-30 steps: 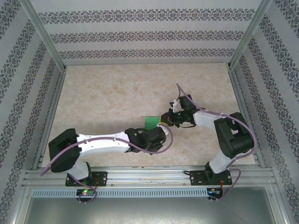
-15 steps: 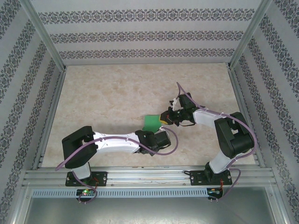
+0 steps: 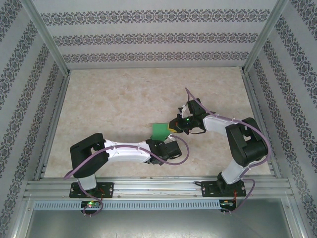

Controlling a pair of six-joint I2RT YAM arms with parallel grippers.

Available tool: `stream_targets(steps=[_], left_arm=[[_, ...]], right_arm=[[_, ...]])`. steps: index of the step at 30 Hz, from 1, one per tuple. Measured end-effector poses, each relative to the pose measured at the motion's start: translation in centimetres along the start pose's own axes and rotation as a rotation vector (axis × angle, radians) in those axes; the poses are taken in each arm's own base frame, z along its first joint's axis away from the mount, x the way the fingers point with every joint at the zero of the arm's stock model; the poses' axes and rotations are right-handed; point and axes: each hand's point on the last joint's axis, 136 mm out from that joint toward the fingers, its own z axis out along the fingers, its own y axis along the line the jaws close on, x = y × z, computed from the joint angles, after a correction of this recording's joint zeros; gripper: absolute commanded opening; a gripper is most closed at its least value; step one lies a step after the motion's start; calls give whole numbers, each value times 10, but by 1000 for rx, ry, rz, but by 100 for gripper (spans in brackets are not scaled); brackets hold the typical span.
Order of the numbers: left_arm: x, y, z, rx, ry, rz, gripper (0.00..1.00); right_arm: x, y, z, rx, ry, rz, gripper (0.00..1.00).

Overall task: Fold a paper plane with a square sheet of paper (fold left side to right side)
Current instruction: Fold the wing for the fifth time at the center of the table.

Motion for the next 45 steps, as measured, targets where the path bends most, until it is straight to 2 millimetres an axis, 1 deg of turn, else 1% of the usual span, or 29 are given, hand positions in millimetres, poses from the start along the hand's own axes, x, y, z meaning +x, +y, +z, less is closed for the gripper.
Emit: stream_targets(steps=[9,12,14,17,19,21,22,27,29,31,33,38,40,45], left_arm=[[-1,7,0,-39,-10,-23,14],[2,8,1,-47,-6,-33,10],[6,9,3,-50,2,-33,9],[13,11,6,-37,4,-50,7],[17,11,6,-12,7,-67,5],[20,12,7,19,7,-93,5],[20,12,6,35,7,-105,4],[12,16,3,154,-19,-201,0],[7,19,2,218,-31,-253,0],[3,21,2,286,-39,-312,0],[-2,22,3,356,-45,-372,0],[-14,18,3,523,-59,-500,0],[-18,15,3,579,-64,-540,0],[-24,9,4,701,-68,-633,0]], right_arm=[[-1,-2,1,14,0,7,0],[-2,-2,0,16,0,7,0],[-1,-2,1,19,2,7,6],[1,-5,2,33,5,4,17],[-1,-6,-1,46,-11,-5,23],[-9,-5,-10,52,-55,-19,31],[-13,-4,-17,52,-82,-31,33],[-32,5,-72,33,-274,-102,42],[-35,2,-89,36,-331,-125,46],[-35,-5,-100,48,-368,-141,48],[-29,-15,-101,63,-367,-155,50],[-12,-35,-90,84,-317,-163,51],[-7,-39,-86,91,-302,-173,51],[5,-39,-75,78,-267,-222,51]])
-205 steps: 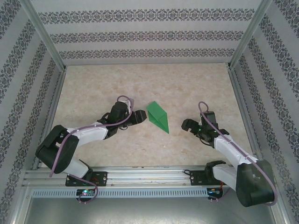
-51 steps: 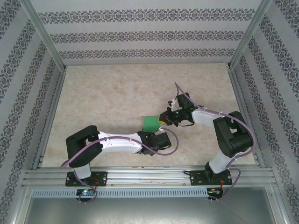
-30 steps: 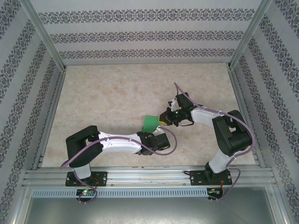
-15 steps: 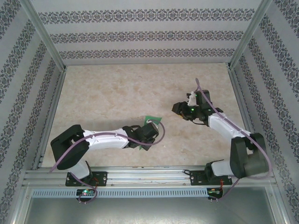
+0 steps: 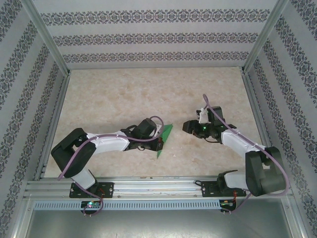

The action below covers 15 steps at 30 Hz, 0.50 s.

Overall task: Fold a paper plane with a square sheet of paper (fold left side to right side)
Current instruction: Fold the wing for the fifth time at the center of the table.

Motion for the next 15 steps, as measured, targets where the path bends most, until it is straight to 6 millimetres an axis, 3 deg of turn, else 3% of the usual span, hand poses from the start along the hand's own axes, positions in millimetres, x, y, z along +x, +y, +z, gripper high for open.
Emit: stream_targets(steps=[15], left_arm=[[-11,-6,16,189,-25,-160,0]], right_arm=[[21,5,20,-25,19,-37,50]])
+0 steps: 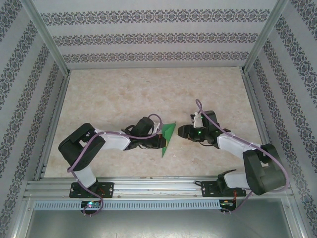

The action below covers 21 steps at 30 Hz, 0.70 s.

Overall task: Fold a paper plane with a square sheet of paper (fold left side to right side)
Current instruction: Fold the wing for the fifth time at the center of the table.

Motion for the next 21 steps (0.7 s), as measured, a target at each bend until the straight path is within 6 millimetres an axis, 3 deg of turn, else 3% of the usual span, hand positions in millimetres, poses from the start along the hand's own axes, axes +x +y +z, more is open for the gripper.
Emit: stream_targets(steps=[7,21], left_arm=[[1,10,6,57,-28,-83,0],[-13,4,9,154,-68,-136,0]], right_arm=[[3,3,9,-9,-12,24,50],[8,0,31,12,-3,57,48]])
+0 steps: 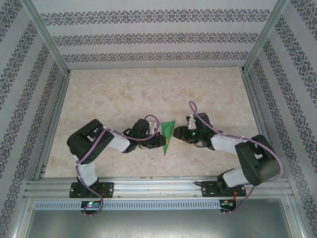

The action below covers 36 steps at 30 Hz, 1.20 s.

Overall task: Fold a paper plane with a square sheet of paper (fold left side to right side)
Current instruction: Fold the wing for the fifth time at the center of the table.

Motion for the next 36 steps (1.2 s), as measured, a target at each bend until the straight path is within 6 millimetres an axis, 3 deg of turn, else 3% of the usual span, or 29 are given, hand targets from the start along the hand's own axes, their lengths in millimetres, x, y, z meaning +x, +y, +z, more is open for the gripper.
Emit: stream_targets(steps=[20,36], left_arm=[[-4,-1,-1,19,-7,-28,2],[-3,5,5,25,-3,-59,2]], right_arm=[[-24,8,24,-7,-42,19,42],[-28,3,36,6,-29,30,41]])
